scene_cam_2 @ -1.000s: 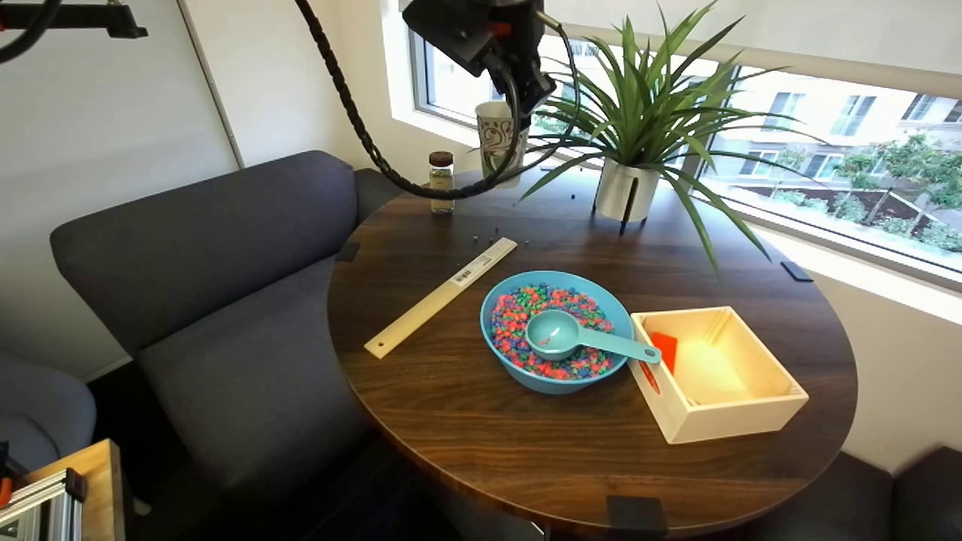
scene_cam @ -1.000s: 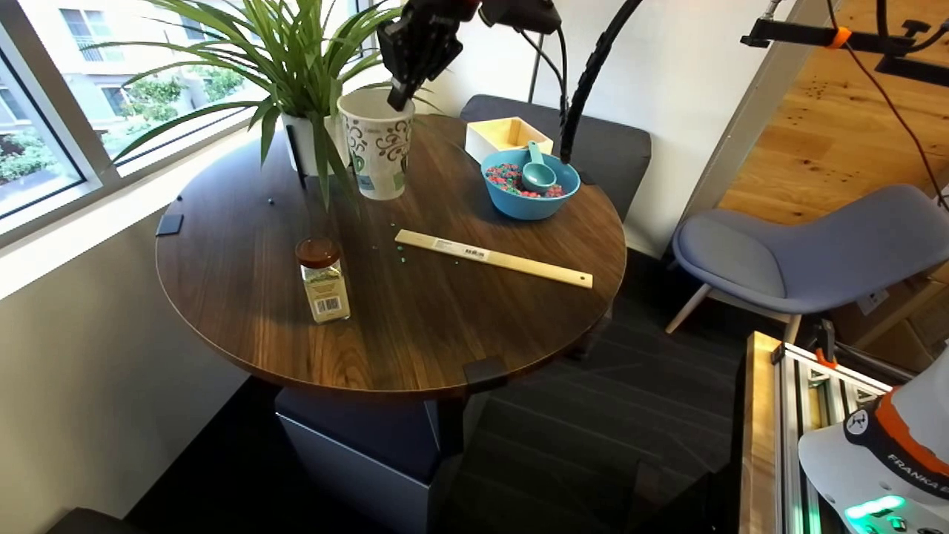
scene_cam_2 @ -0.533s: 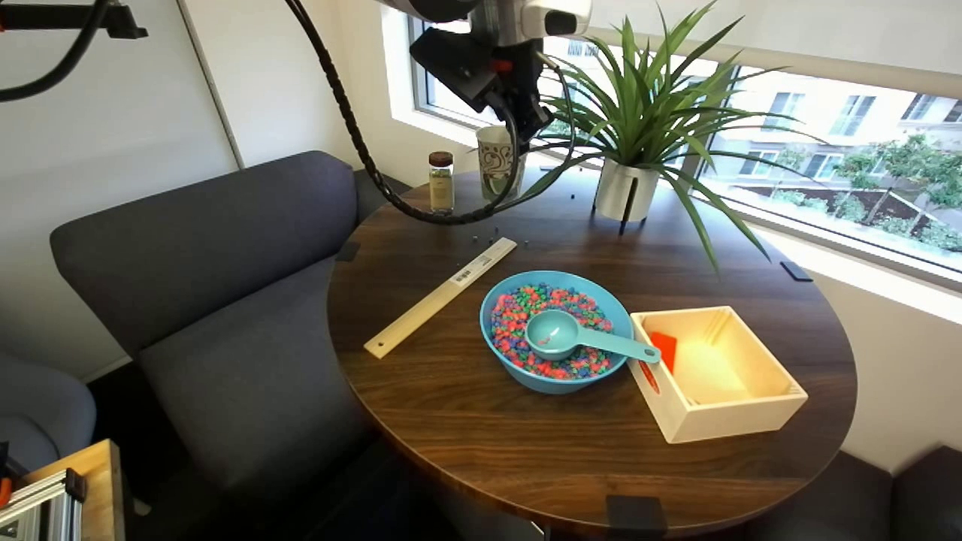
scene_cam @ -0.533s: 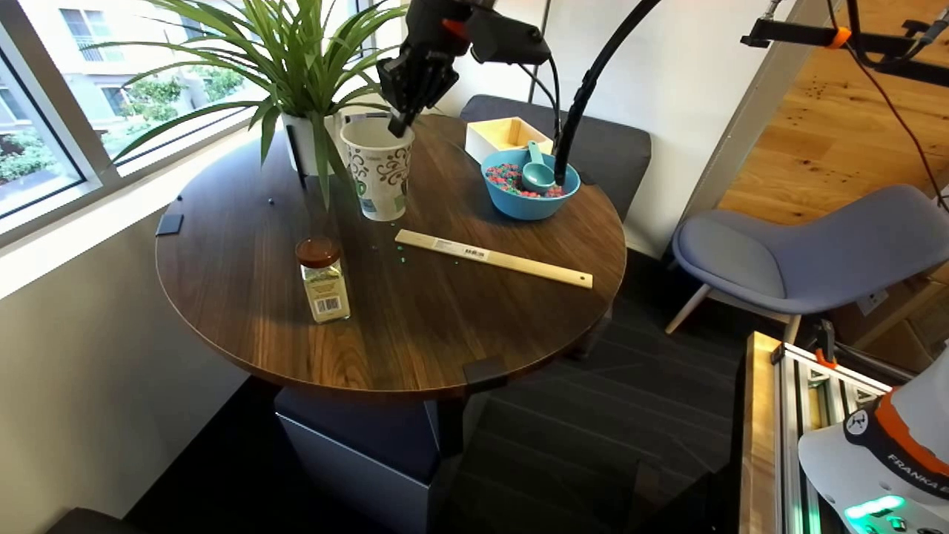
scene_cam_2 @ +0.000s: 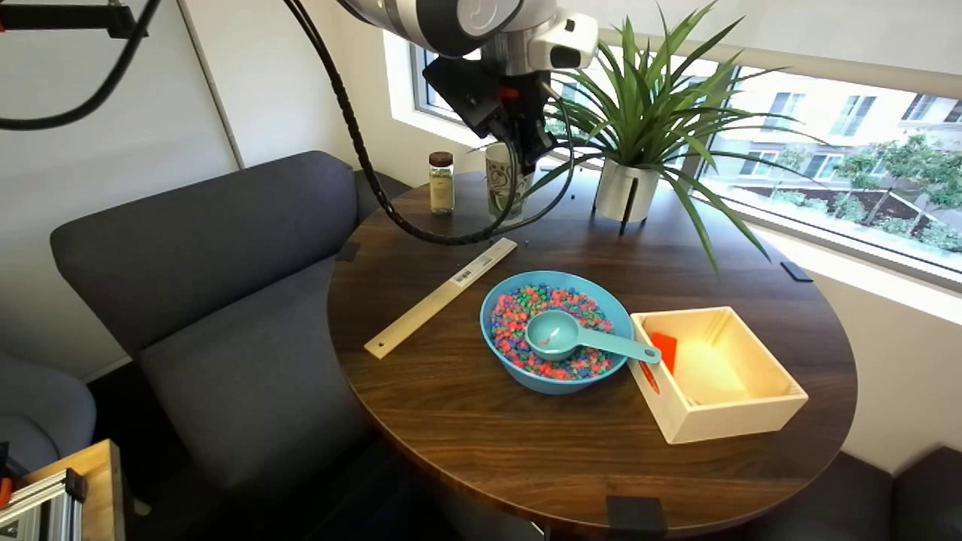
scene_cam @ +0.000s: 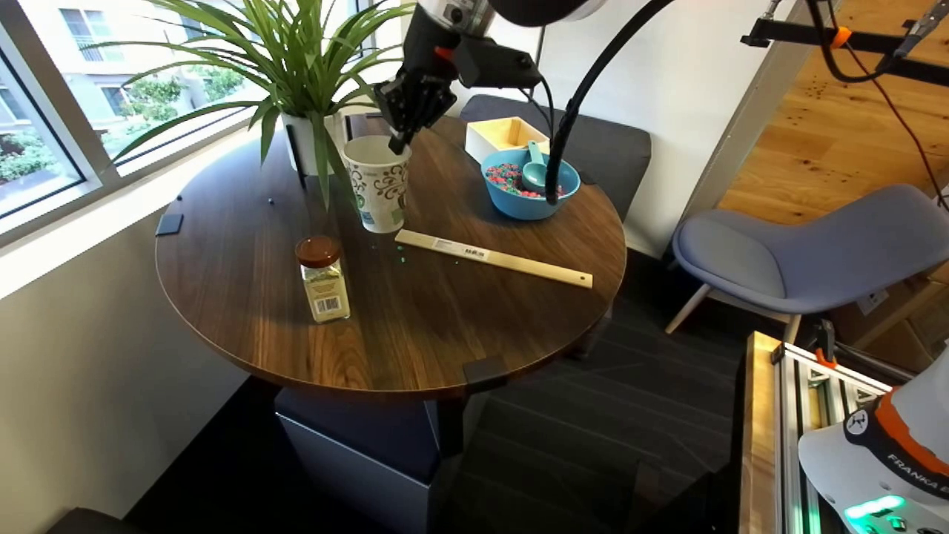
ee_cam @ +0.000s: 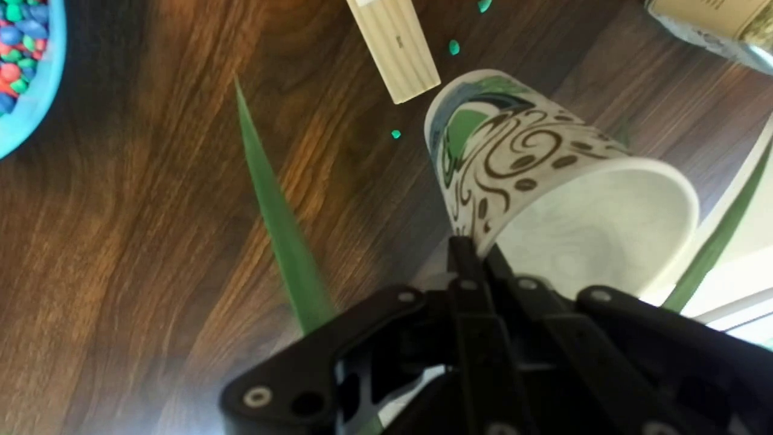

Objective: Remove the paper cup from the wooden box and put it on the table

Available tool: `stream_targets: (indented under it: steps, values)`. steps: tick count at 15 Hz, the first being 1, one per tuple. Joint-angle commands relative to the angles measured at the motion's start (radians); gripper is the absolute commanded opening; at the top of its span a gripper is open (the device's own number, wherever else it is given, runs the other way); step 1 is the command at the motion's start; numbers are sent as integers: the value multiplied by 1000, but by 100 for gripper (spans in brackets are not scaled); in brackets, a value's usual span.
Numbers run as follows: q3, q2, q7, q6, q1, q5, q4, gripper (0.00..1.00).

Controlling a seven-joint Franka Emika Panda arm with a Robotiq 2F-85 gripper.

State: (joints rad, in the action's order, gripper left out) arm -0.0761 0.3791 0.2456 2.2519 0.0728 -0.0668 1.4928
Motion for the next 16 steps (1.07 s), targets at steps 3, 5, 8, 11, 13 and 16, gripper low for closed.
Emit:
stream_targets:
  steps: [3,5,8,11,13,16]
  values:
    - [57,68,140,102,38,22,-17,1]
    - [73,85,169,113,47,36,-29,1]
    - [85,104,184,103,55,43,-58,1]
    - [87,121,181,97,59,41,-93,1]
    - [86,131,174,84,60,39,-116,1]
    - [81,153,165,61,58,30,-146,1]
